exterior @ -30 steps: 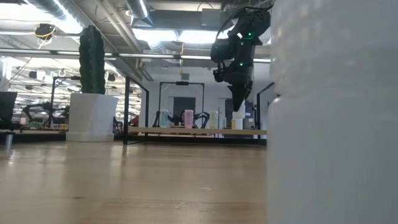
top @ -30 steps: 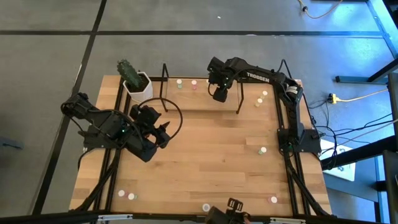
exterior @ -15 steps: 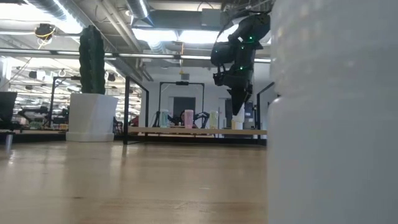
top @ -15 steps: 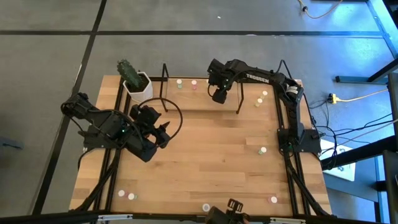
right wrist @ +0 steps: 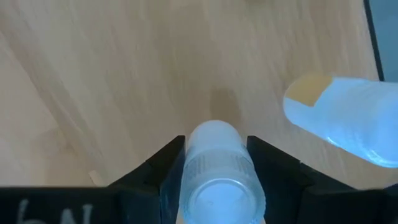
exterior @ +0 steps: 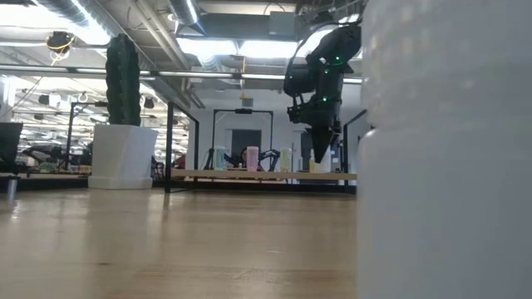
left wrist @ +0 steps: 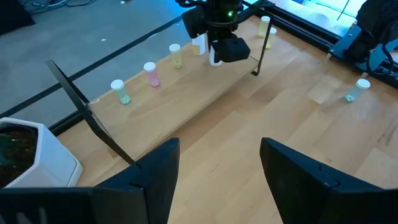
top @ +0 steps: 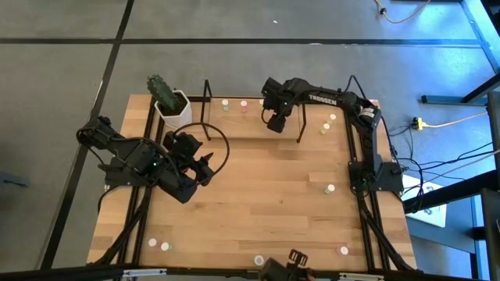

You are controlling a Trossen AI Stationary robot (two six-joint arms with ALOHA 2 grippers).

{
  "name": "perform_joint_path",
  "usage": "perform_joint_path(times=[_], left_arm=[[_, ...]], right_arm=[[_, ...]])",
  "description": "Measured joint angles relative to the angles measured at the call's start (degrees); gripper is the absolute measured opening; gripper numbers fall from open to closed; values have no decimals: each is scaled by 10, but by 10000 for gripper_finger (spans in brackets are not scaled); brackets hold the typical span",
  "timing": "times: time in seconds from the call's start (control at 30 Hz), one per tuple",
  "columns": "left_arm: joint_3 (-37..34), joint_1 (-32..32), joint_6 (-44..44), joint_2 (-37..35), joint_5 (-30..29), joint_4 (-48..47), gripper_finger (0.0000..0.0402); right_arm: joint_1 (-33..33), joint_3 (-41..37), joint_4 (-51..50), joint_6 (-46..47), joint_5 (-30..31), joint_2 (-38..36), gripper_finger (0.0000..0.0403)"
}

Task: Pick and place medicine bottles onto shelf by color
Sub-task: Put the top white pill bottle on the shelf aligned with the other white pill bottle

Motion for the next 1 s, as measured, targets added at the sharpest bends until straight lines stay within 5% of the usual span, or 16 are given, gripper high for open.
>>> perform_joint_path(times=[0.53,1.0], left_arm=[[0,0,0,0,0,0,218],[0,0,0,0,0,0,218]], right_arm=[[-14,0,-7,-3,0,0,167],[-14,0,3,-2,-15,0,218]])
